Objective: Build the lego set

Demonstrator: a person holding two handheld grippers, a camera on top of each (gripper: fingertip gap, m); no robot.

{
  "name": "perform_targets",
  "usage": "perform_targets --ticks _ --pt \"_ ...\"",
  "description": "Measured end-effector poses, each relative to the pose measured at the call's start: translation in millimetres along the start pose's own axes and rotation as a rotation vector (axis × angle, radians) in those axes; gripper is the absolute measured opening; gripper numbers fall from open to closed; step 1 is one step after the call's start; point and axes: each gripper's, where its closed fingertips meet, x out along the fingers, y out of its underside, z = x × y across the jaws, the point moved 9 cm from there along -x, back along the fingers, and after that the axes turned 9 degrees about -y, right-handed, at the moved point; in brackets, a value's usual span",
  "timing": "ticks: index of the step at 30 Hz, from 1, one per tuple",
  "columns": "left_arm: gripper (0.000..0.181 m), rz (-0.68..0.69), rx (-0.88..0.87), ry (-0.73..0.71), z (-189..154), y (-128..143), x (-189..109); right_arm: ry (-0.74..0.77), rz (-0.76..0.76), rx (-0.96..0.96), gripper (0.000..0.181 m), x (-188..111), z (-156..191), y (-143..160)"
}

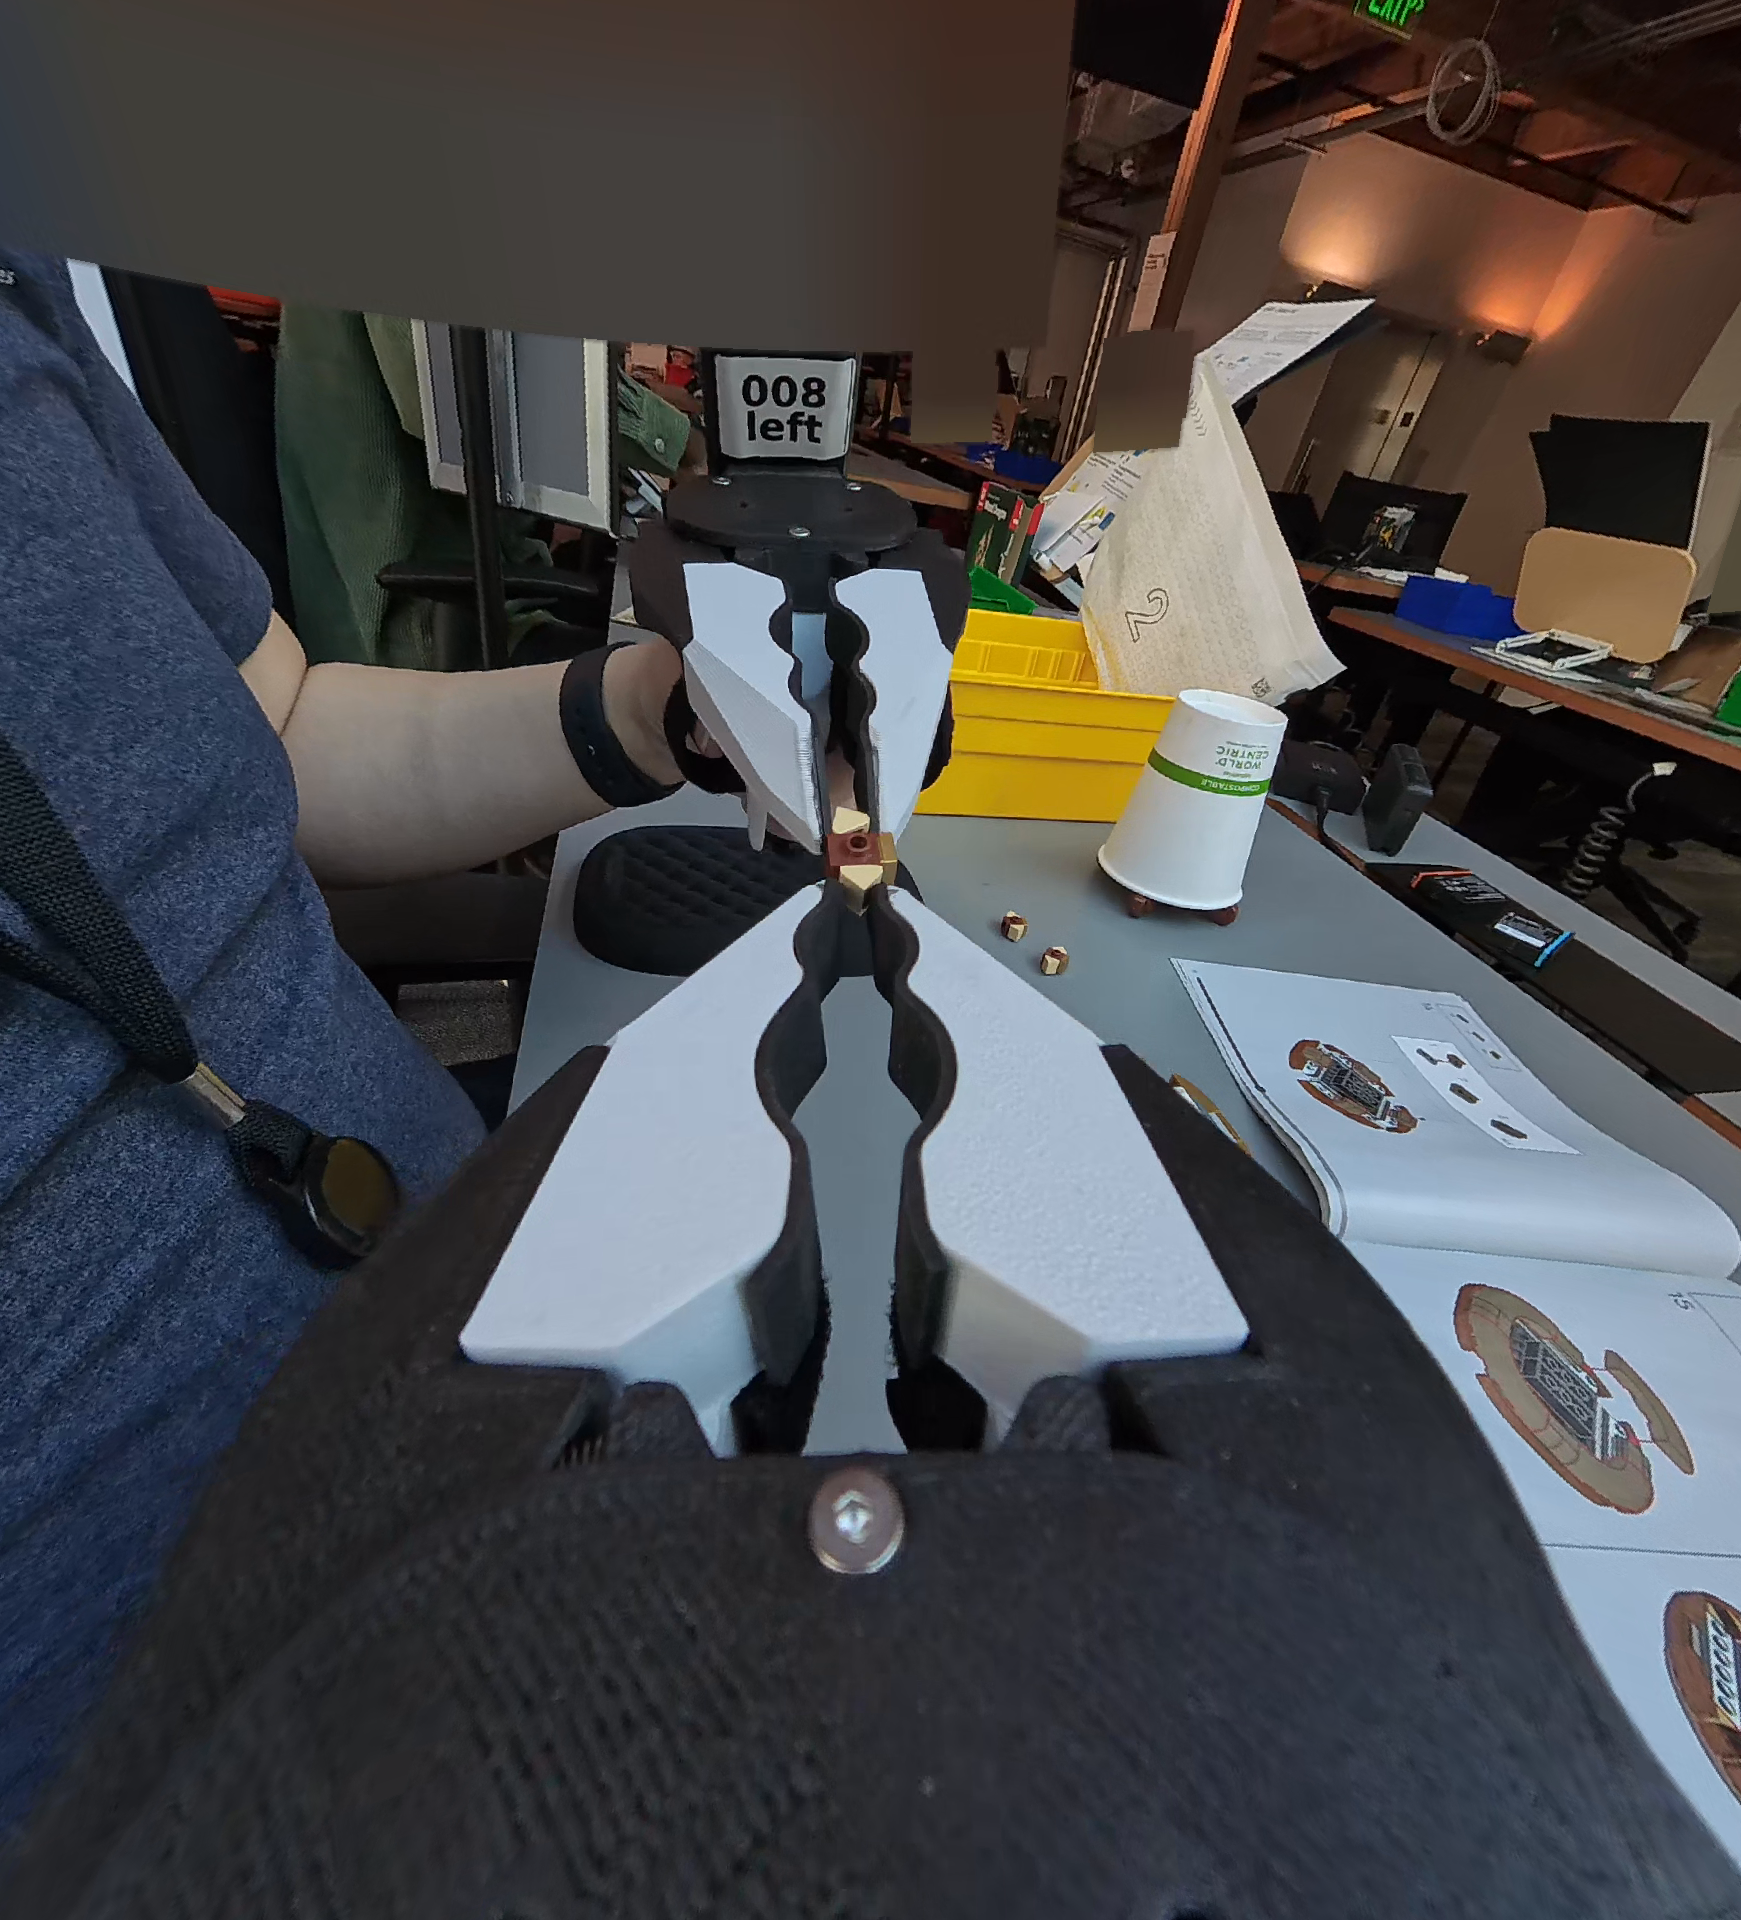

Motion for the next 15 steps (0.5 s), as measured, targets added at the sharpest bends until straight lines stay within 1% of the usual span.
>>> perform_targets --ticks 5,11,15 --pt "0.006 0.012 0.0 0.008 -0.6 0.2 -0.3 -0.016 -0.021 0.015 0.003 0.4 0.6 3.5" --pt "0.005 0.012 -0.02 0.045 -0.6 2.7 0.2 -0.072 -0.063 0.066 0.003 -0.5 -1.2 8.0" --pt "0.005 0.009 -0.033 0.055 1.4 7.6 0.6 -0.081 -0.055 0.086 0.002 -0.3 -3.6 10.2"
